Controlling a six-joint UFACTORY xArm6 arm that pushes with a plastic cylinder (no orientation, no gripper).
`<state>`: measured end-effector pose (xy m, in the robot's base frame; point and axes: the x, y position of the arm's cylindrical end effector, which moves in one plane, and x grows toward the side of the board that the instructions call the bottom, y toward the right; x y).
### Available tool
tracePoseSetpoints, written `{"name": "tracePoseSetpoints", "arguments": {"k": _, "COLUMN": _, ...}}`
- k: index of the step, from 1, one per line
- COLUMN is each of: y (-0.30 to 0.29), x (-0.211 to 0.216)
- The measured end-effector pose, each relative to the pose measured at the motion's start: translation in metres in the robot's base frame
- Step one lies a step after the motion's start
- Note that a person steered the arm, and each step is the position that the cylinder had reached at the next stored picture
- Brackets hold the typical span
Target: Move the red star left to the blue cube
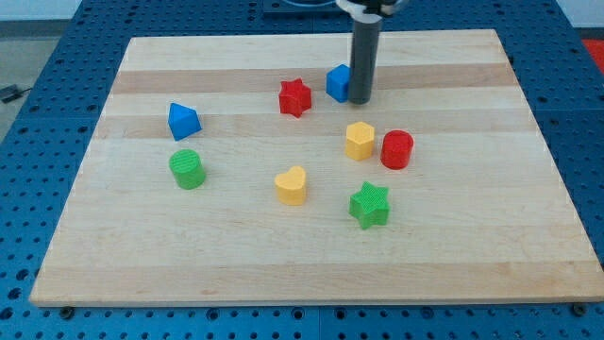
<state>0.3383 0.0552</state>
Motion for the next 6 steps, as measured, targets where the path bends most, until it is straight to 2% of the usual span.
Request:
{"name": "tracePoseSetpoints", "arguments": {"k": 2, "y": -0.003, "x": 0.046}}
{"name": "tracePoseSetpoints", "arguments": {"k": 6, "y": -0.096, "x": 0.047}}
